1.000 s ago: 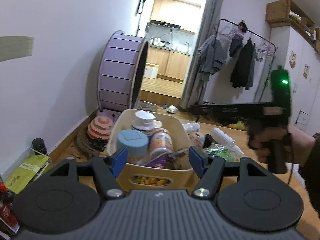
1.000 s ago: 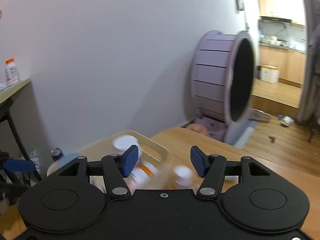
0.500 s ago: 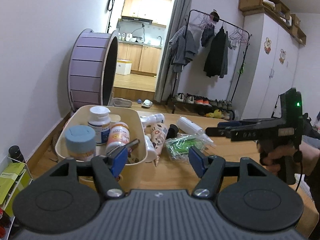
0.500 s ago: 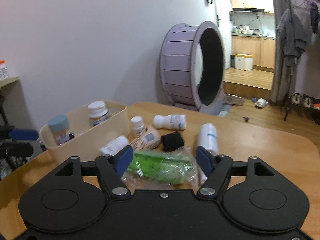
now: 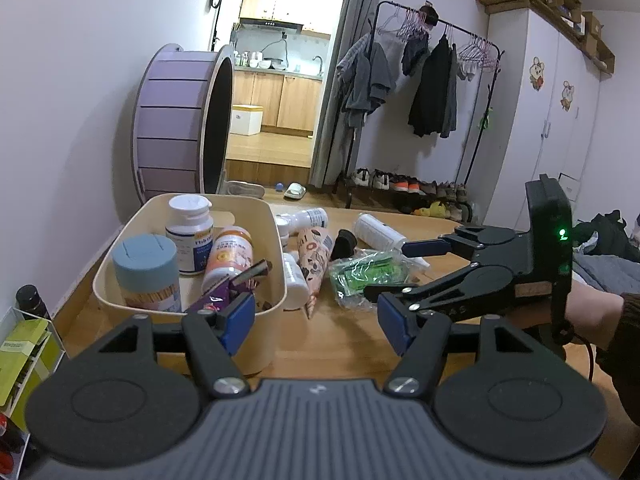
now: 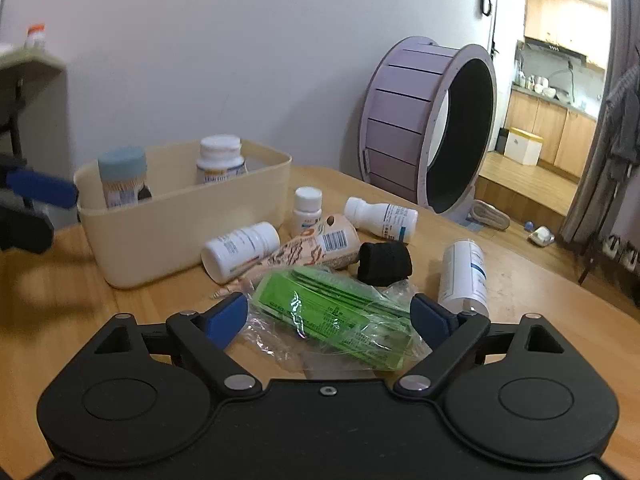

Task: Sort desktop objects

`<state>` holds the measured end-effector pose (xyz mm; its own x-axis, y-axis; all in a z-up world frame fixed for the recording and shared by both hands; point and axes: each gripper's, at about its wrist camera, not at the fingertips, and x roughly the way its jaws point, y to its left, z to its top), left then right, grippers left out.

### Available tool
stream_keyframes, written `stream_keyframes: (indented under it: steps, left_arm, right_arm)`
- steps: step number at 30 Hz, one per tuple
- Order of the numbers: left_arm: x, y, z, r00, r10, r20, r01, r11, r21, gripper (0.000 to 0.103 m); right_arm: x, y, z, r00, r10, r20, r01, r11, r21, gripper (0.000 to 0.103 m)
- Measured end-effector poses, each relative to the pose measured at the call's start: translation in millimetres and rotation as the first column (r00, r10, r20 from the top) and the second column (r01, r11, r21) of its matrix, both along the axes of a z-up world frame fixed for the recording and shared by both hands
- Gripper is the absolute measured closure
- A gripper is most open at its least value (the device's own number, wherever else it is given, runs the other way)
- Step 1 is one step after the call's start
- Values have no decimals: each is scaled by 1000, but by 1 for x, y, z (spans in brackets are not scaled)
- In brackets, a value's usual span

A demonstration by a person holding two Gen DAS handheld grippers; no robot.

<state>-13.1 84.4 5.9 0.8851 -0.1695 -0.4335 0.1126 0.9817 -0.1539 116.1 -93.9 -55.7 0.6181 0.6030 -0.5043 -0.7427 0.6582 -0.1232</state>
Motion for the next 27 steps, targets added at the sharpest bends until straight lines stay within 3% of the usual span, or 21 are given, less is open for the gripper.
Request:
stream_keyframes:
  steps: [2, 3, 4, 7, 13, 16, 27]
  left_arm:
    - [1, -1, 0, 1000, 0, 1, 0, 1000, -1, 36]
    - [1, -1, 0, 1000, -1, 1, 1, 1000, 1, 36]
    - [1, -1, -1, 1000, -1, 1, 1, 1000, 2, 36]
    - [1, -2, -1, 1000, -4, 1, 4, 1000, 4, 36]
    - [-1, -1, -1, 1000, -1, 5, 1, 1000, 5, 36]
    - [-2, -1, -1, 1000, 2, 12, -2, 1000, 4, 36]
    - [-10, 3, 6, 999, 14, 51, -13, 1000, -8, 36]
  right_arm:
    - [-1, 3, -3, 1000, 4, 15, -4, 1000, -21, 16]
    - [-2, 3, -5, 1000, 8, 17, -8, 1000, -30, 23]
    - [-3, 4, -7, 1000, 12, 15, -12, 999, -42, 41]
    - [-6, 1, -8, 1000, 10, 17, -9, 997, -78, 67]
    - [-15, -17, 7, 1000, -11, 5, 11, 999, -35, 88]
    - [-21, -29, 19, 1000, -18, 3, 18, 1000, 12, 96]
    - [-26, -47, 65, 1000, -16, -23, 21, 975, 223, 97]
